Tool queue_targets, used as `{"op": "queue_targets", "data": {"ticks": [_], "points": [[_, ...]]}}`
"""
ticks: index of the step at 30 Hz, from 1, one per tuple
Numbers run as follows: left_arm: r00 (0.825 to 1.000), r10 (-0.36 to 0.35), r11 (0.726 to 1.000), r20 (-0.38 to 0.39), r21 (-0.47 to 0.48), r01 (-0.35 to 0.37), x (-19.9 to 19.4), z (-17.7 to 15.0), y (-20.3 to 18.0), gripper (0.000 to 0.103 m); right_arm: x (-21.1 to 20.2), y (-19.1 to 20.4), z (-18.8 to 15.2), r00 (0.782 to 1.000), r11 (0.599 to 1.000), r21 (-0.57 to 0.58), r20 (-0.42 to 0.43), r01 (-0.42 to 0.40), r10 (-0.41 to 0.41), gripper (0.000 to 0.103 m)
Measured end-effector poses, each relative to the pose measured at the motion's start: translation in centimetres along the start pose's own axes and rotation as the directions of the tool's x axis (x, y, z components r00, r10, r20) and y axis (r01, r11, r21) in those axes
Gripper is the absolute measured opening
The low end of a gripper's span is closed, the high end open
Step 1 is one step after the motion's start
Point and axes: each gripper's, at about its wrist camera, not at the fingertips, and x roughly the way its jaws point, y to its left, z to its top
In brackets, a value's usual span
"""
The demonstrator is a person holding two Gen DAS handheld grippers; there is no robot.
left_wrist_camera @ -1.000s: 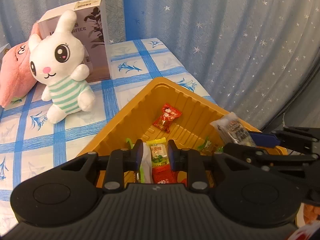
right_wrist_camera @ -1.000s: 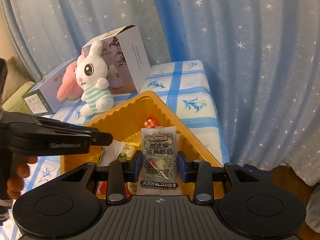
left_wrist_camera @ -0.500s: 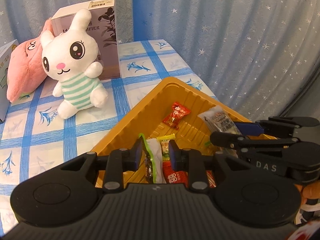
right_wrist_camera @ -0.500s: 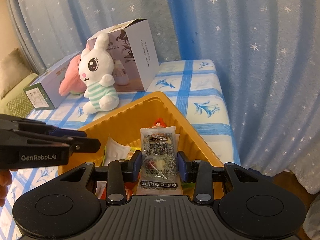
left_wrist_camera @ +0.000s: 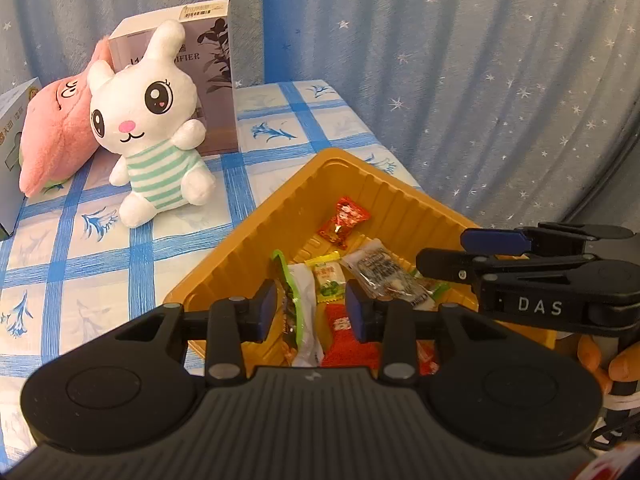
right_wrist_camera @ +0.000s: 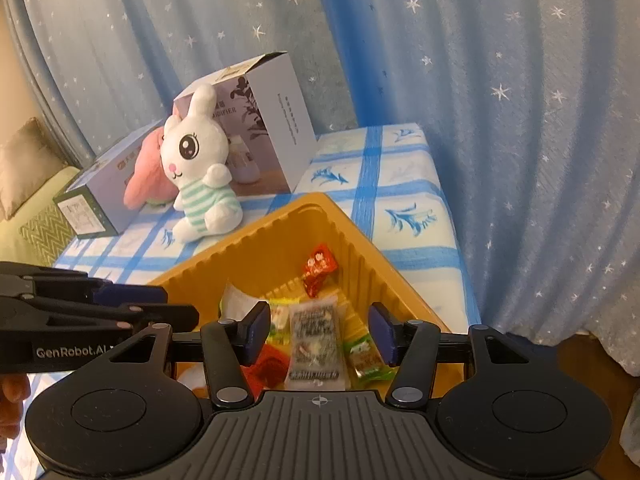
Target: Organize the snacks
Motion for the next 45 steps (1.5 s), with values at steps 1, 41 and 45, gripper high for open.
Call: {"op": "queue_targets", "data": {"ticks": [1,41,45], "points": [[1.000,-0.002,1.000,0.002,0.002,0.002,-0.2,-0.1,-0.1,0.035,-0.2,0.0,-0.1,1.000,1.000,-0.004,-0.003,0.004,-0.004,0.056],[0.988,0.157,0.957,0.007,-0.248,-0.150,-21.9,-16.4,-4.0,0.060,-18.4,9.4,-11.7,0.996,0.991,-0.121,-0.068,-0.065,0.057,0.083],[0.985,0.171,0.943,-0.007,-0.287,-0.166,-23.1,-18.5,-4.2,0.060,-18.9,10.3,-13.1,0.993,0.985,-0.148,-0.098,-0.084,0.070,0.083]]}}
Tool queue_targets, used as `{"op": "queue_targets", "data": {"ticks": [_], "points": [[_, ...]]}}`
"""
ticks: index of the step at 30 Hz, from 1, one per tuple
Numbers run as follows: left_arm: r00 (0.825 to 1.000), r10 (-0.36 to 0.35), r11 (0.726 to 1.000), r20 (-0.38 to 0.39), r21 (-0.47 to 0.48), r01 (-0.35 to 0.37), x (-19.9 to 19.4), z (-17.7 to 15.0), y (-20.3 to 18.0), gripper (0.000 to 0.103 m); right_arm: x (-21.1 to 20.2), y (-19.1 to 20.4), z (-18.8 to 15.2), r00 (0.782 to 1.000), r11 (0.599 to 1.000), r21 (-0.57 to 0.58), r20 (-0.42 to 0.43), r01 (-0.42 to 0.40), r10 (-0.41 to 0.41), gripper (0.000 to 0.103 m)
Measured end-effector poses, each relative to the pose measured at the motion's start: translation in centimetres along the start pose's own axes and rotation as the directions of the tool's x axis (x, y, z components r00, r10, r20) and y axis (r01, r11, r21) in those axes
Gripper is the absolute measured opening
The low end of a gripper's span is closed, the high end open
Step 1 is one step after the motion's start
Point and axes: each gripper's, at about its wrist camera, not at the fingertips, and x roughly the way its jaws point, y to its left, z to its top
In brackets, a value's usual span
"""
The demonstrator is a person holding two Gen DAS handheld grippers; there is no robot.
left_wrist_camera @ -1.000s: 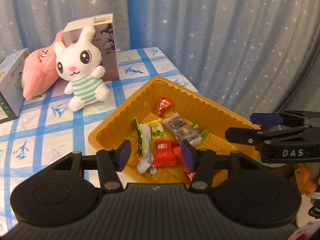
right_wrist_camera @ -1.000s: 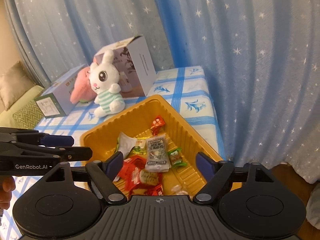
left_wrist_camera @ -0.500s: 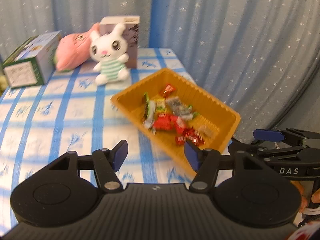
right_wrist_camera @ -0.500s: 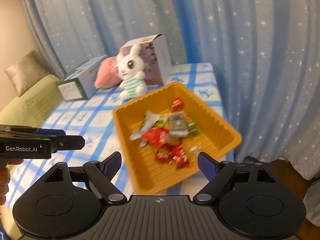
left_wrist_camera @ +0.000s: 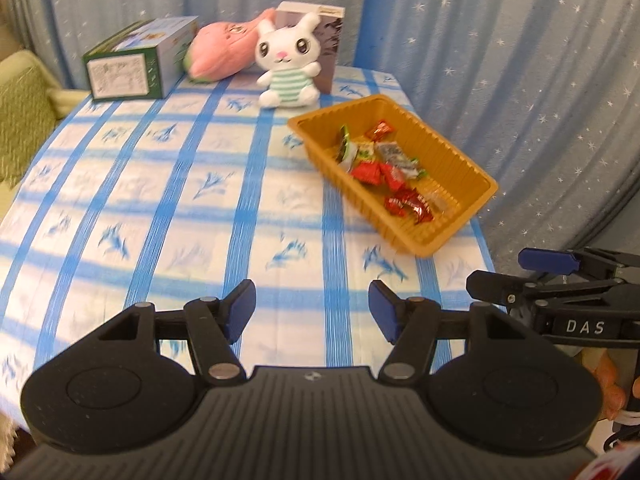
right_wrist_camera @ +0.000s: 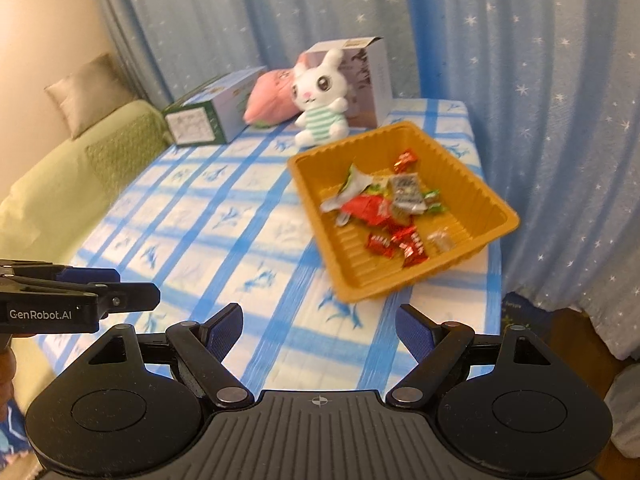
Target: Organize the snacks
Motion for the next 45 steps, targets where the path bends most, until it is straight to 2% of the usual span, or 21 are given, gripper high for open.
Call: {"op": "queue_targets", "data": {"ticks": [9,16,45], "points": [[1.000,0.028,0.999,-0.013,-0.041,-0.029,-1.9,-3.3,0.3,0.060,-0.3,1.7,-1.6,0.999,0.999,-0.045,-0.045,-0.030,0.028,0.083],[0.999,0.032,0.998,-0.027,-0.061,-0.033,-2.5,-4.6,0.1,0.060,-0.1,2.6,-2.5,0.996,0.996,-0.065,-0.076,-0.061,0.056,0.083],[0.999,0.029,0.998,-0.026,-0.057,-0.030,-2.6,-4.6,-0.5,0.060,-0.3,2.4,-2.9,0.995,0.996,-0.064,-0.079,-0.061,0.056,0.083]]}}
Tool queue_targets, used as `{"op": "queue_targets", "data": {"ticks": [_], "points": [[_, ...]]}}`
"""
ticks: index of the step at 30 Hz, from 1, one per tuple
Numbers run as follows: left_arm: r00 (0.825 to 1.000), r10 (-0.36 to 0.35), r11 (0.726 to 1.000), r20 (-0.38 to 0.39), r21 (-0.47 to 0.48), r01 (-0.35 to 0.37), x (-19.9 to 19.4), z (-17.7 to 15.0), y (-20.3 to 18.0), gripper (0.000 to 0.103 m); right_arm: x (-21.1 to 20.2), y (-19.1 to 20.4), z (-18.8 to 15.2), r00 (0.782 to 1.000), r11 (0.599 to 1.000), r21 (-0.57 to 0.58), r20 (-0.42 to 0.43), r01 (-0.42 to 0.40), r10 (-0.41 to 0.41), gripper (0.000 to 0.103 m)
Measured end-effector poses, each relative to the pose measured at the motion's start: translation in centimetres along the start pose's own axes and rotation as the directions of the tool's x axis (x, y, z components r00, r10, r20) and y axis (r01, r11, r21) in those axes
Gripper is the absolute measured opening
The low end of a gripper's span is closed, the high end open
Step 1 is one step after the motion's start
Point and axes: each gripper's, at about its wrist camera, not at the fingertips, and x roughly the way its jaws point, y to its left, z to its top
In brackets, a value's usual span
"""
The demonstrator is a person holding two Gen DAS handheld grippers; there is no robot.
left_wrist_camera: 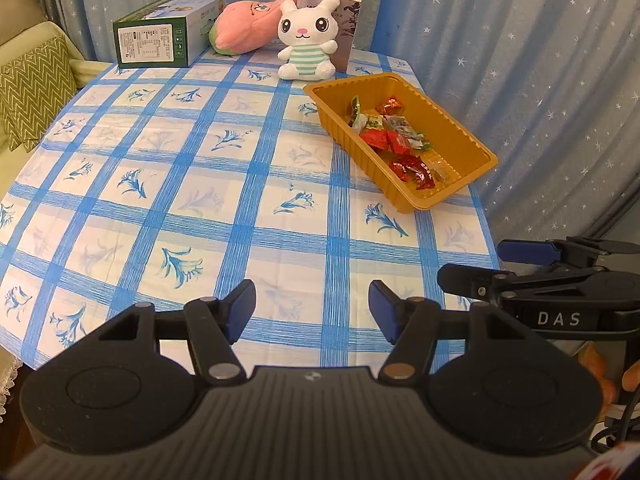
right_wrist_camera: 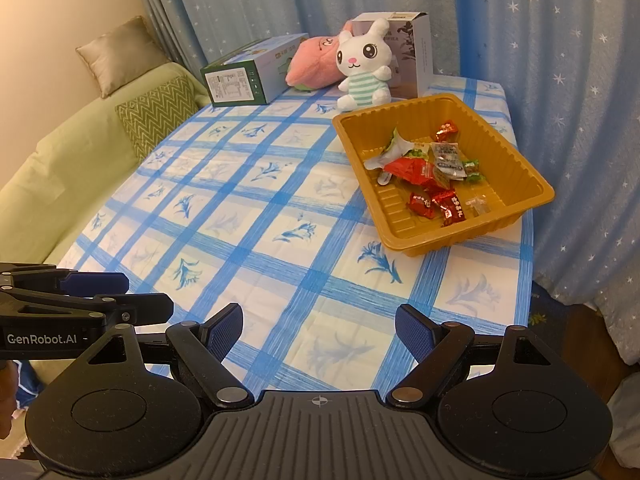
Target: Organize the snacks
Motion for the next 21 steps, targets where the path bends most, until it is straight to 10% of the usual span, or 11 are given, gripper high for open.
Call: {"op": "queue_targets", "data": {"ticks": [21], "points": [[1.000,0.001,1.000,0.005,-0.004,-0.001,-0.10,0.05,0.40,0.060,-0.01,0.47,0.40,1.000,1.000,-0.005,0.004,0.001,-0.001,0.083]]}}
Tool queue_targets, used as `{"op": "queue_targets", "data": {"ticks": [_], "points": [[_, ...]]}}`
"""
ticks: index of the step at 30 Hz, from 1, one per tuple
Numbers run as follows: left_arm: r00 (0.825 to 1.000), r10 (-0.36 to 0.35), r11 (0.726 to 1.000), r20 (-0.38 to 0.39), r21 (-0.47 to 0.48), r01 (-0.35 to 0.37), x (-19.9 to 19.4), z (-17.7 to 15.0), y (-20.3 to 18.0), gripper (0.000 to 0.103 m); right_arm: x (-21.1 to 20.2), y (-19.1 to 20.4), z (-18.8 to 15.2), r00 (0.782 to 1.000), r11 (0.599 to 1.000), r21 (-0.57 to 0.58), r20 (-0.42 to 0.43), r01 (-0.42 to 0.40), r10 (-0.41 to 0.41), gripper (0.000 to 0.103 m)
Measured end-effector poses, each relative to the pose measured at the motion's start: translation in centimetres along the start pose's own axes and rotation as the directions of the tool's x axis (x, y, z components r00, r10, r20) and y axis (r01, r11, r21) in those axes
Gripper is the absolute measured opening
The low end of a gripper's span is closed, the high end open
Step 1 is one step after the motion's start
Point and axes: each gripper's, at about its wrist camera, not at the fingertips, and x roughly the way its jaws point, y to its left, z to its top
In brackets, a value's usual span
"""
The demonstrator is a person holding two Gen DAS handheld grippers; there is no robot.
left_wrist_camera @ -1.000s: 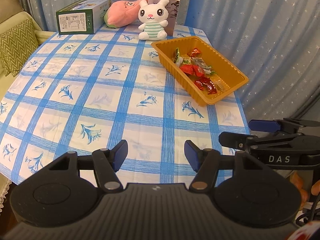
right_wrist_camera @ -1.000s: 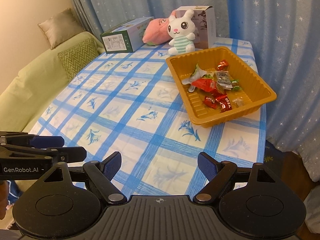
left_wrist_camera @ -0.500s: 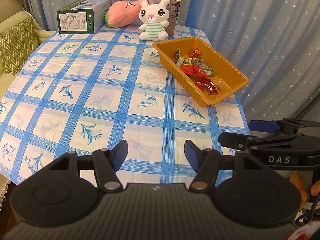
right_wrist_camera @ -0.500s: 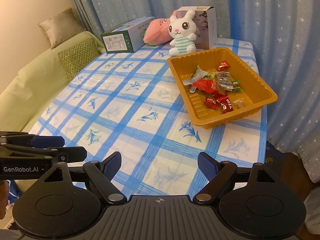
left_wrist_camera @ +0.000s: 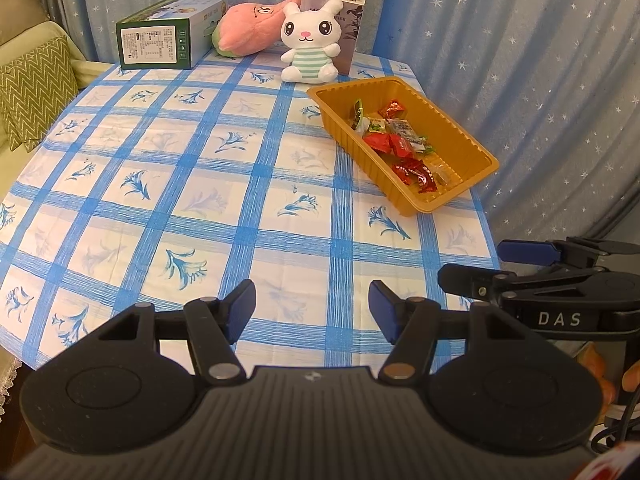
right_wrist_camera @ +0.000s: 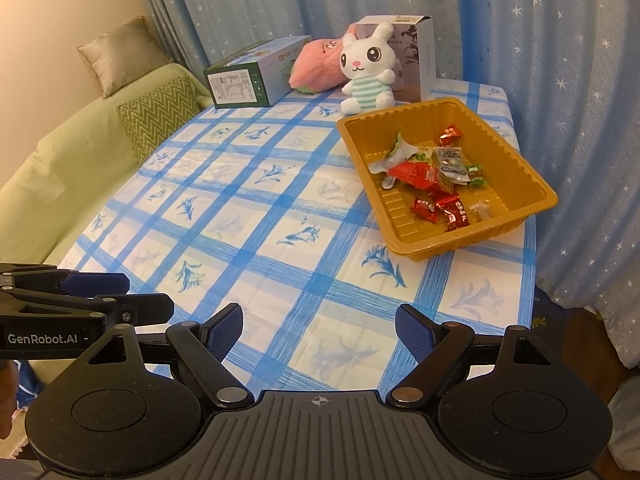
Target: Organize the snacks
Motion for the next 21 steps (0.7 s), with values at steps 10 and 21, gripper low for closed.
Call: {"op": "queue_targets", "data": {"ticks": [10,21], "points": [[1.000,0.000,1.000,0.003,-0.001,0.000,-0.15,0.06,0.12,0.060,0.05,0.03,0.01,1.000,1.000,0.001,0.000,0.000,0.000,0.083],[1.000,-0.001,1.000,0.004,-0.001,0.001,-0.10,0.02,0.03,0.060,0.00,0.02,-0.02,1.000,1.000,0.000,0.001,0.001,-0.001,0.083]]}}
